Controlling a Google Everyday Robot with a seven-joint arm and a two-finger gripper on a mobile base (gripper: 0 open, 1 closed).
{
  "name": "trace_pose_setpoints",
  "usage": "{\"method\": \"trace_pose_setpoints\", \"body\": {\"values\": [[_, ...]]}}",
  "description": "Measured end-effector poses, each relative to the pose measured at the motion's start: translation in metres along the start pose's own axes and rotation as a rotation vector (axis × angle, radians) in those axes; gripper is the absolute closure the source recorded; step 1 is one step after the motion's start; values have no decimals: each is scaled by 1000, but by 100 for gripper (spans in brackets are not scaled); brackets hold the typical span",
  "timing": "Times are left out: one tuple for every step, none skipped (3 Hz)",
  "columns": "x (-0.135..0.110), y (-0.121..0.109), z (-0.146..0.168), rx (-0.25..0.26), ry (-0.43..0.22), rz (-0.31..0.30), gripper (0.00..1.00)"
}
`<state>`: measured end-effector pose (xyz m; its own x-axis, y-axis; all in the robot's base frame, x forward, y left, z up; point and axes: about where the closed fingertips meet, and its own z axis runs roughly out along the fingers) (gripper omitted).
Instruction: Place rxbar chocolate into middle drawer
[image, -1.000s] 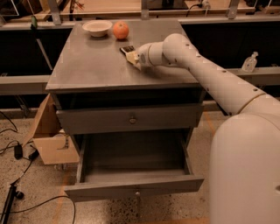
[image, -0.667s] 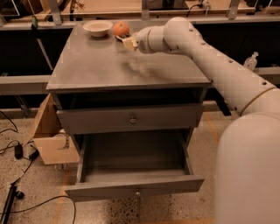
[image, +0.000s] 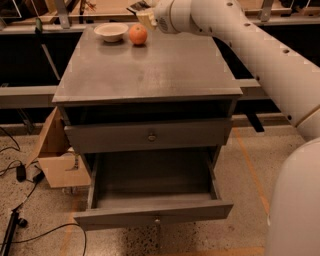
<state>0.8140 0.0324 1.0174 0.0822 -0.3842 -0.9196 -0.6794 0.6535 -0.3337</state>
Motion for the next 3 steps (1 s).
{"method": "trace_pose_setpoints", "body": {"values": [[1, 0, 1, -1, 1, 2, 100], [6, 14, -14, -19, 29, 36, 100], [18, 56, -60, -112, 81, 106, 100]]}}
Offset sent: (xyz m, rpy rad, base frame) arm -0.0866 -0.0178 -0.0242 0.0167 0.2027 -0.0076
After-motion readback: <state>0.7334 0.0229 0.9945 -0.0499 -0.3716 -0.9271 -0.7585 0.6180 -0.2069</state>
